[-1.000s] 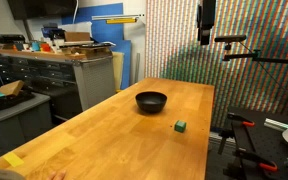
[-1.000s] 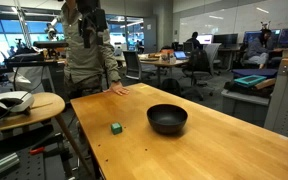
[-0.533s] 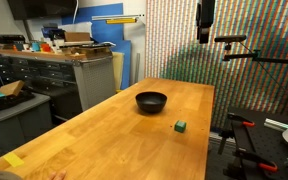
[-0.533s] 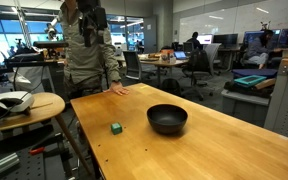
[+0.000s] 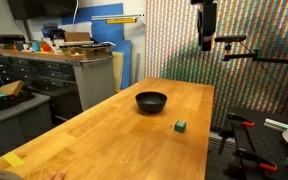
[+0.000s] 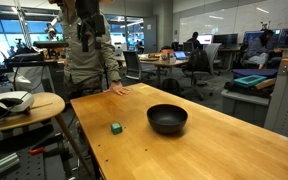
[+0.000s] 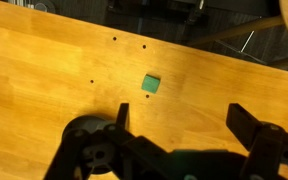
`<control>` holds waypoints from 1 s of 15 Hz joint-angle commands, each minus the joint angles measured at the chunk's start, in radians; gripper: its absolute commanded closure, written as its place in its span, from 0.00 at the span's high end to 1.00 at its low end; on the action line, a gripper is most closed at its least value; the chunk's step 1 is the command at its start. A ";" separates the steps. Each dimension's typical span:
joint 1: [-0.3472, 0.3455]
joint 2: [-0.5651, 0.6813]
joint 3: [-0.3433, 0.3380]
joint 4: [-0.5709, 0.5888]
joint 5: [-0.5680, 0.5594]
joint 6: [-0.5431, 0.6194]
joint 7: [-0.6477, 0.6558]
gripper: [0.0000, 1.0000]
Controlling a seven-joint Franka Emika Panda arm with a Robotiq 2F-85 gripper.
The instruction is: Put the block in the bowl
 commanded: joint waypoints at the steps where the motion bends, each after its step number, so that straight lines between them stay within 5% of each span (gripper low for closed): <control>1: 0.027 0.042 0.031 -0.010 -0.007 0.017 0.089 1.00; 6: 0.043 0.102 0.090 -0.061 0.000 0.093 0.283 1.00; 15: 0.020 0.191 0.104 -0.217 -0.059 0.427 0.532 1.00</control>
